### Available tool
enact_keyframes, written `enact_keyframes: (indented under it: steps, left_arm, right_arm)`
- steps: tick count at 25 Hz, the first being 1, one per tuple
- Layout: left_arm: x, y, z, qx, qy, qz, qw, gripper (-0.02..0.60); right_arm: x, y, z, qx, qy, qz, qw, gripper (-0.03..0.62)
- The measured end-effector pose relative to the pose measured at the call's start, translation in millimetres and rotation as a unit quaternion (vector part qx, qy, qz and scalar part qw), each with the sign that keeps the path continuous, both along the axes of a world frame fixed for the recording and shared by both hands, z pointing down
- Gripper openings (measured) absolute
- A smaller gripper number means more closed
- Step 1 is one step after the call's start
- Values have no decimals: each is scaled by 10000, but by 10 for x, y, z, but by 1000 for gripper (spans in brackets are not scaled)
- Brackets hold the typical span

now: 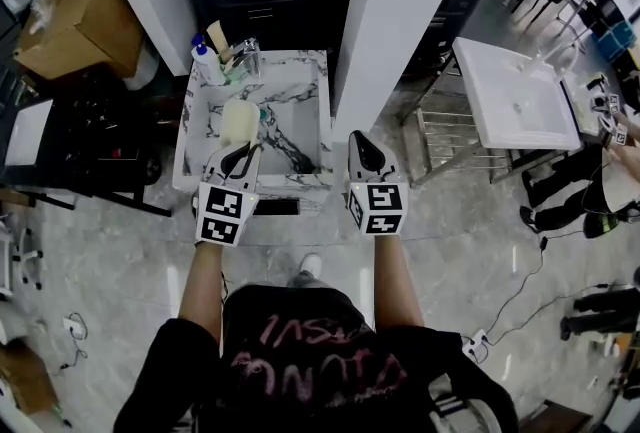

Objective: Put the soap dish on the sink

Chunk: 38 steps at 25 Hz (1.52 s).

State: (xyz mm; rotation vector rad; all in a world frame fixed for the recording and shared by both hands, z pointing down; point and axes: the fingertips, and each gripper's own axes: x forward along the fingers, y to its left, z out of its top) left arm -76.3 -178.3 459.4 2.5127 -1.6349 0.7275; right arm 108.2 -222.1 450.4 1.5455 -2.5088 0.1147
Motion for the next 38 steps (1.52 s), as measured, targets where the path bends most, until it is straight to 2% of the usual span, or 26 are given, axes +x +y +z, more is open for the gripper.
enact_keyframes:
  steps: [12,19,32,38]
  left_arm:
    - [62,-400,85,-78,-78,-70,9999,34]
    - [43,-628,187,-202,-119,137,9996,34]
    - [-79,-1403,410,-403,29,505,9979,34]
    - [-63,-1752,626,-575,-113,701,9958,34]
  right_arm:
    - [-43,-442,2,55,60,-182,9998,14]
    - [-139,-649,55,-13,77,-109,9999,14]
    - [-277,-1268,121,-53,134,241,9996,14]
    - [-341,-1513,233,-146,157,293,9993,14]
